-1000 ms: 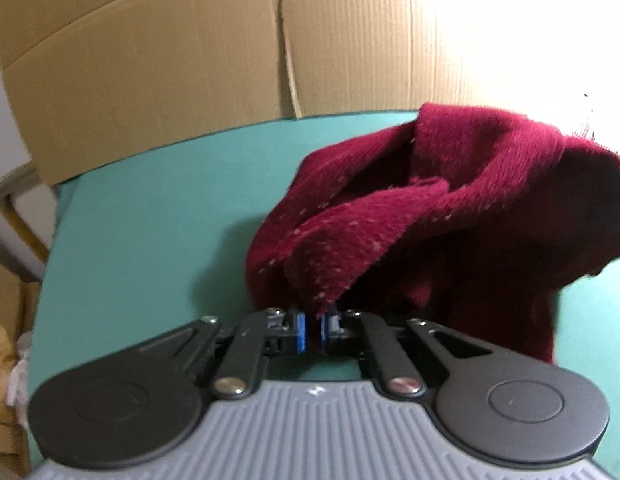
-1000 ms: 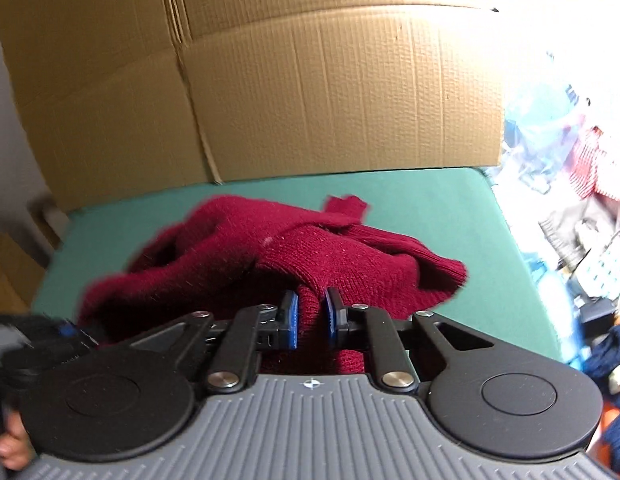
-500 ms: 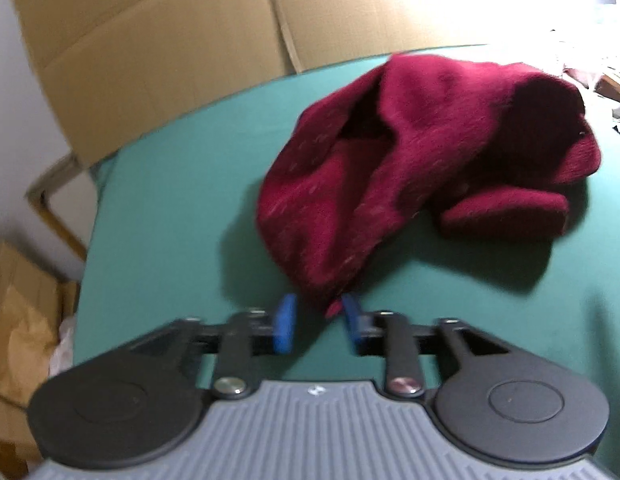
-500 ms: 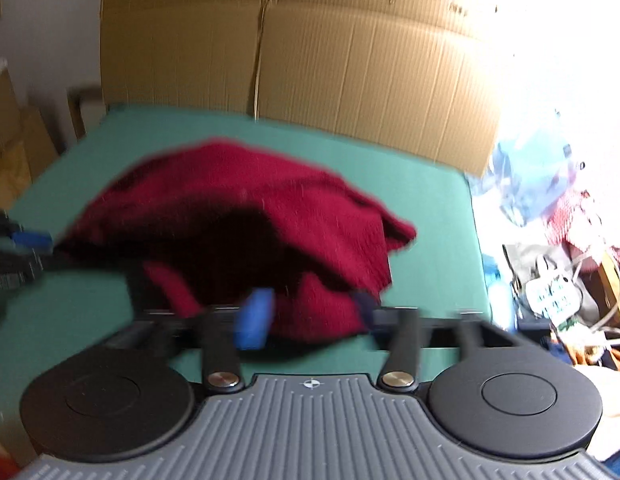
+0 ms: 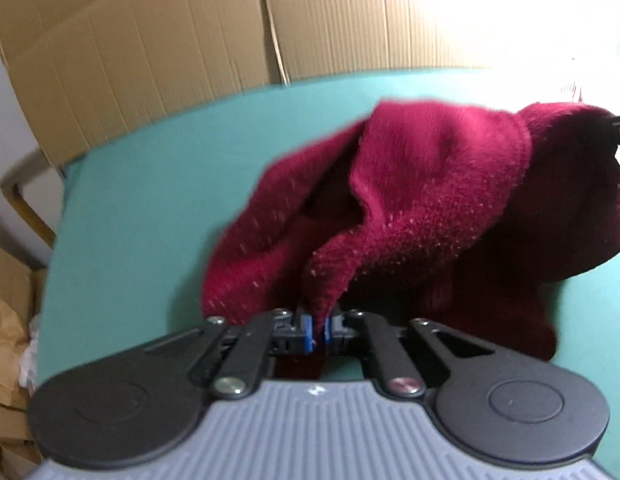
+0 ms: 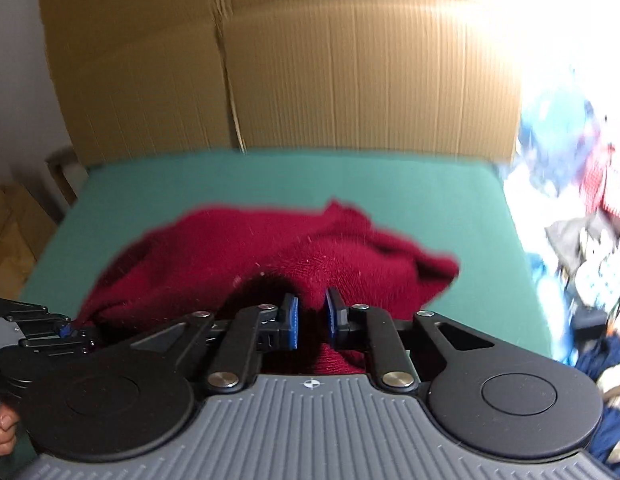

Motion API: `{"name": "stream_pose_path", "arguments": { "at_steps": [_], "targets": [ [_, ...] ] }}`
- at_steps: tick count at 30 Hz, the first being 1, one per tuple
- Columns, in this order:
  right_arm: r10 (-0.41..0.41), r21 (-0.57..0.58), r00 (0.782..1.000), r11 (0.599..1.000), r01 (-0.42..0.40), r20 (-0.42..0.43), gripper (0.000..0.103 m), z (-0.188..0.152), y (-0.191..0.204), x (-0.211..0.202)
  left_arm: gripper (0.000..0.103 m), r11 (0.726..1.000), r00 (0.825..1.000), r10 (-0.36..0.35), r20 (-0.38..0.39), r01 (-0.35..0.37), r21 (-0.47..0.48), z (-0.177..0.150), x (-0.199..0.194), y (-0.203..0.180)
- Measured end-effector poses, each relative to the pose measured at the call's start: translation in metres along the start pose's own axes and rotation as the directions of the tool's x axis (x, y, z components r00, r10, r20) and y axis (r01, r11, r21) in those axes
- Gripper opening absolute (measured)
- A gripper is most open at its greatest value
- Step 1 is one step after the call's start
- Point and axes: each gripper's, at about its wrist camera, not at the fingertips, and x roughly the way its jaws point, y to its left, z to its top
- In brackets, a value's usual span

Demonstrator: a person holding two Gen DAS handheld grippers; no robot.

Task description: Fold clothes

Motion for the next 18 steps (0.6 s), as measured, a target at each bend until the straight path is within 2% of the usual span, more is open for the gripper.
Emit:
{"name": "stream_pose_path", "arguments": {
  "at_steps": [6,7,12,14,15,17,18],
  "targets": [
    [0.026,0.012,0.989,1.000,-0.028,0.147,0.008,0.037,-0.004,-0.038,0.005,0.998,0.995,0.070,0.070,-0.070,0.003,0.027,-0.032,0.007],
    [0.030,0.013,0.985,0.999,-0.032,0.171,0.002,0.043,-0.004,-0.044,0.005,0.996,0.993,0.090,0.081,-0.090,0.007,0.030,-0.036,0.008],
    [0.048,0.001,0.962,0.999,-0.050,0.267,0.000,0.069,-0.006,-0.071,0.005,0.989,0.986,0.150,0.068,-0.150,-0.008,0.029,-0.042,0.017],
    [0.042,-0.012,0.965,0.999,-0.040,0.259,0.004,0.069,-0.005,-0.069,0.005,0.988,0.986,0.156,0.060,-0.155,-0.015,0.026,-0.041,0.020],
    [0.035,-0.020,0.971,0.999,-0.031,0.236,0.012,0.064,-0.004,-0.065,0.005,0.988,0.986,0.156,0.056,-0.156,-0.018,0.025,-0.040,0.022],
    [0.028,-0.053,0.986,0.998,-0.020,0.164,0.021,0.050,-0.002,-0.048,0.006,0.988,0.986,0.156,0.051,-0.155,-0.023,0.021,-0.040,0.023],
    [0.018,-0.063,0.992,0.998,-0.010,0.128,0.040,0.041,0.000,-0.039,0.006,0.987,0.987,0.157,0.047,-0.156,-0.024,0.019,-0.038,0.022]
  ]
}}
